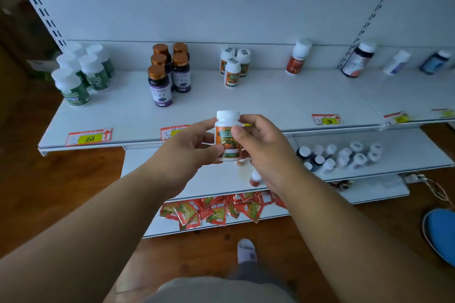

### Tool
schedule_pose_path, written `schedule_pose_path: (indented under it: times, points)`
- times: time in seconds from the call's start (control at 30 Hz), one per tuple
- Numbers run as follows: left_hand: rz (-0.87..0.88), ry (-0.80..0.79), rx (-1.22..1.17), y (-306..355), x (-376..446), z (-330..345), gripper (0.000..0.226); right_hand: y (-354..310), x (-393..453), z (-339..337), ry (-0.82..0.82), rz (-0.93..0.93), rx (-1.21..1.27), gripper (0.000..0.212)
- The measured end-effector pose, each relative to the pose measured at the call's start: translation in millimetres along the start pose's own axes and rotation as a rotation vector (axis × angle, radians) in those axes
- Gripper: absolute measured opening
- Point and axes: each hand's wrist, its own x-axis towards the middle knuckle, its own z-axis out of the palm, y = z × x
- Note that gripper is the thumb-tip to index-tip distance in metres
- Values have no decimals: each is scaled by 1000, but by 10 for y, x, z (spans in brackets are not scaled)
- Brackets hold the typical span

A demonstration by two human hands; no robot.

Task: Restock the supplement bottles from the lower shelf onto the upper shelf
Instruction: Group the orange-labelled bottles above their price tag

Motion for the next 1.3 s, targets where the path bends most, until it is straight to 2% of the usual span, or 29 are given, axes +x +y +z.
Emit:
schedule_pose_path:
  times: [0.07,0.23,0.43,0.53,0.63,0.87,1.03,1.2,1.3]
  points:
    - [-14,17,6,28,191,32,47,-53,160,-108,15,-17,-19,21]
    - [-49,198,133,126,878,136,31,-106,785,-499,10,-85,-172,25]
    - [-61,356,546,190,1846,261,36,-3,1801,-916,-53,-90,-410,38]
    - [-89,402,636,133,2218,330,39,84,2168,-1058,-68,-96,-513,40]
    - [-131,450,617,45,2448,358,42,236,2463,-1144,-51,-121,-537,41]
    - [-131,566,604,-59,2476,355,39,385,2776,-1044,20,-211,-500,40]
    - [-122,562,619,1,2414,351,38,348,2804,-1000,0,-175,-576,41]
    - [-69,515,652,70,2117,401,36,306,2397,-934,107,-129,-579,50]
    - [17,464,736,67,1808,394,36,281,1902,-841,138,-119,-555,43]
